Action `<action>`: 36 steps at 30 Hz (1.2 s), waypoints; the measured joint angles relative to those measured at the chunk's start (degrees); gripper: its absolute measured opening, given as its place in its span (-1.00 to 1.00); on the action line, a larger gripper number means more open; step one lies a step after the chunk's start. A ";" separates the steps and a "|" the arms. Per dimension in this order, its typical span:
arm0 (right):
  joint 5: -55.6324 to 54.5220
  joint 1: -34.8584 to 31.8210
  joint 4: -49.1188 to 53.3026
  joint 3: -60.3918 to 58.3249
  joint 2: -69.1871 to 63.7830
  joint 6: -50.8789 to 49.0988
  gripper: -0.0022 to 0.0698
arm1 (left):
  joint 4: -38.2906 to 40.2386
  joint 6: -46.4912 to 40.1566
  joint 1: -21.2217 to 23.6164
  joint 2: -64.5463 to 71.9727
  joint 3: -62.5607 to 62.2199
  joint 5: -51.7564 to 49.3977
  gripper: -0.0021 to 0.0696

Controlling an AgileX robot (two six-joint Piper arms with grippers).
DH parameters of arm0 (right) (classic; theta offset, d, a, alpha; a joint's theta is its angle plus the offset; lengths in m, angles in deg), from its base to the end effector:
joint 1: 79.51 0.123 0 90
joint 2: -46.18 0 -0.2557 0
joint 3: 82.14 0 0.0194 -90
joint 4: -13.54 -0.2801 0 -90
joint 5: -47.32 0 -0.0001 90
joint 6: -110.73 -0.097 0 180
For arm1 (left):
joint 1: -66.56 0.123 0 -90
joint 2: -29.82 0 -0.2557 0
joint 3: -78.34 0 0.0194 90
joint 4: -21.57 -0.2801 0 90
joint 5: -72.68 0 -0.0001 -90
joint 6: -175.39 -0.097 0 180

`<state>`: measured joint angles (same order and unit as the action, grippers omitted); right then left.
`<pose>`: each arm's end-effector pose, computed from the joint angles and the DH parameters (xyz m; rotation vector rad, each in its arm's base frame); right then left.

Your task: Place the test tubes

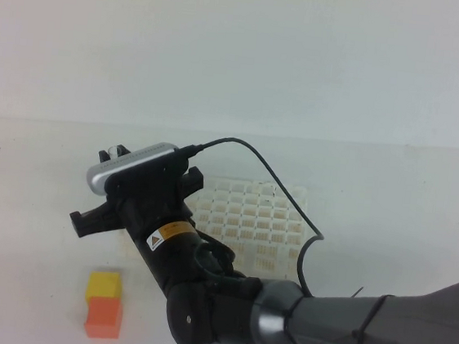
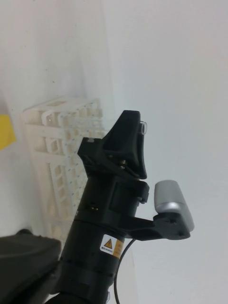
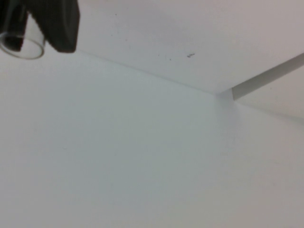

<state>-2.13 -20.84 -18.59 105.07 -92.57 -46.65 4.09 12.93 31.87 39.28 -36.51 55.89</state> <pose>0.2952 0.4096 0.1252 -0.4496 1.4738 0.4964 0.0947 -0.0553 0.2568 0.4001 1.5467 -0.4143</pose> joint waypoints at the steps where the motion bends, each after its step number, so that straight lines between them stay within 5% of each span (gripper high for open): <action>1: 0.41 0.00 0.00 0.00 -0.12 0.36 -0.59 | 0.00 0.00 0.00 0.00 0.00 0.00 -0.94; 36: 4.12 -0.11 0.09 0.47 -1.75 2.61 -0.59 | 0.00 0.00 0.00 0.00 0.00 0.00 -0.94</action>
<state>1.99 -20.95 -18.50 105.55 -94.32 -44.04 4.09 12.93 31.87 39.28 -36.51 55.89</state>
